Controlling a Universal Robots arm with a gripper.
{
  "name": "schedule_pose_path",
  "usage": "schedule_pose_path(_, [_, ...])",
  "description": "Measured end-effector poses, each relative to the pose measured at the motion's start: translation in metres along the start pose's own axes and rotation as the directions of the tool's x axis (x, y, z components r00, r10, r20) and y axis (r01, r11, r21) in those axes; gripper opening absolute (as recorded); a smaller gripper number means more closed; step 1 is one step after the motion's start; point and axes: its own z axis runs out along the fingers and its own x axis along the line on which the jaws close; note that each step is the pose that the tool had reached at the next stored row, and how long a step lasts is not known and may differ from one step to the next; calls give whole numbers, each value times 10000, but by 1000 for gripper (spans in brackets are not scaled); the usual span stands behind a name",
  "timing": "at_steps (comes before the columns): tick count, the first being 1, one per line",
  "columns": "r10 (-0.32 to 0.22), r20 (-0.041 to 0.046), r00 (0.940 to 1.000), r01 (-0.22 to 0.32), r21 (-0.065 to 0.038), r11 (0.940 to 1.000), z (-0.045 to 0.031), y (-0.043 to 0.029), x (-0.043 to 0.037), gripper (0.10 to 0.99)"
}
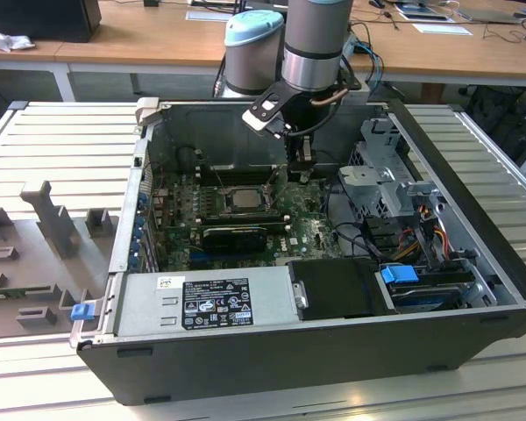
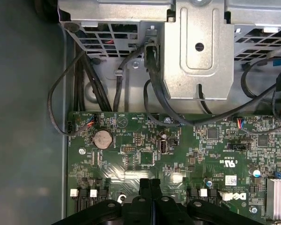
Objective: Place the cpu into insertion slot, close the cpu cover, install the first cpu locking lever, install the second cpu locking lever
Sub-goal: 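Close the cpu cover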
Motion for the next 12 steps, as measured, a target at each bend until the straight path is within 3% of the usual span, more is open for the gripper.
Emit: schedule_pose_path(12, [0,0,10000,0,0,10000,-1,-70,1,106])
